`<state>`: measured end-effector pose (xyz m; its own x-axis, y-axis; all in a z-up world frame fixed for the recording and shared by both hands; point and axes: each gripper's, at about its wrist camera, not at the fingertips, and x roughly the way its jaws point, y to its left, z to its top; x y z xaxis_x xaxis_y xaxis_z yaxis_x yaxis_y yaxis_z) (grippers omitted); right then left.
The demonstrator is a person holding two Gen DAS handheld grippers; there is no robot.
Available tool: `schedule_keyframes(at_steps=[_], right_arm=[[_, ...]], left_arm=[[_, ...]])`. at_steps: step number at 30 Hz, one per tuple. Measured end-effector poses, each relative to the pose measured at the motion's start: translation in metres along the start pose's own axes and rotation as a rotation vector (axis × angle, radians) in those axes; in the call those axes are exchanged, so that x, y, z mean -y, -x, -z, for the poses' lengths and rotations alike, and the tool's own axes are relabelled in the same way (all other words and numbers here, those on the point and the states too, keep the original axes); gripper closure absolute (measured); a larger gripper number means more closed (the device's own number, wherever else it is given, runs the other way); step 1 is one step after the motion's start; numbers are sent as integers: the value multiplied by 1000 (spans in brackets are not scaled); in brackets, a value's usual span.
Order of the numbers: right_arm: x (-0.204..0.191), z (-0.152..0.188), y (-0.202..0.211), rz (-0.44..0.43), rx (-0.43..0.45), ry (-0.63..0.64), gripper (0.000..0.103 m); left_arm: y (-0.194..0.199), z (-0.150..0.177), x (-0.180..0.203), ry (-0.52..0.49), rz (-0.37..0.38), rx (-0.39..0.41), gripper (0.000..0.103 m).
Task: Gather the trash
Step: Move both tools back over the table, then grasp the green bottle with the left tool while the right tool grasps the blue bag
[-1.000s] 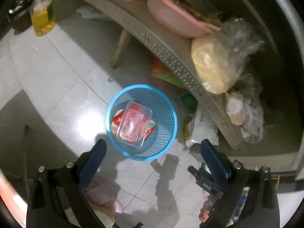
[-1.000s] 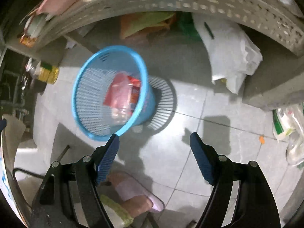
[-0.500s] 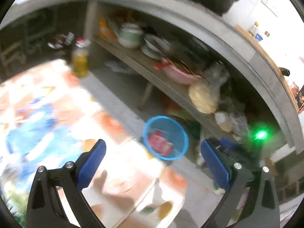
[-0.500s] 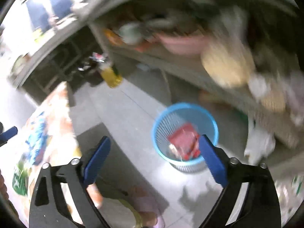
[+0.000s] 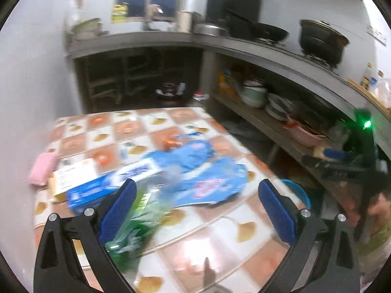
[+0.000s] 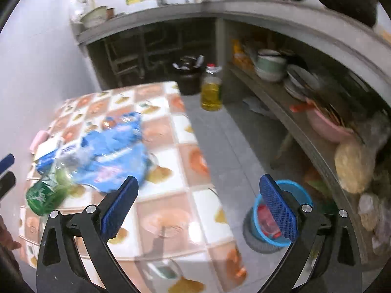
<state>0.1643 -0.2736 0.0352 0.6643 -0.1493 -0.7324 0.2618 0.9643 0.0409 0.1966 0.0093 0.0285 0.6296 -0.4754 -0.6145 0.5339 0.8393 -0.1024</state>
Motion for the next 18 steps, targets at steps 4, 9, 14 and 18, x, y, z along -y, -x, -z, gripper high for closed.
schedule_keyframes(at_steps=[4,9,14,18], right_arm=[[-22,-12,12,16,56,99,8],[-29,-9,25,-201,130,138,8],[-41,3,5,-325,35,60,8],[-51,19,-24,-421,-101,-64,8]], left_arm=[[15,18,-31,40,-97,-1,5],[25,51,-54,60,-169,-22,5],[22,70,-65,97,-135,-51,5],[20,71,-66,87,-86,-24,5]])
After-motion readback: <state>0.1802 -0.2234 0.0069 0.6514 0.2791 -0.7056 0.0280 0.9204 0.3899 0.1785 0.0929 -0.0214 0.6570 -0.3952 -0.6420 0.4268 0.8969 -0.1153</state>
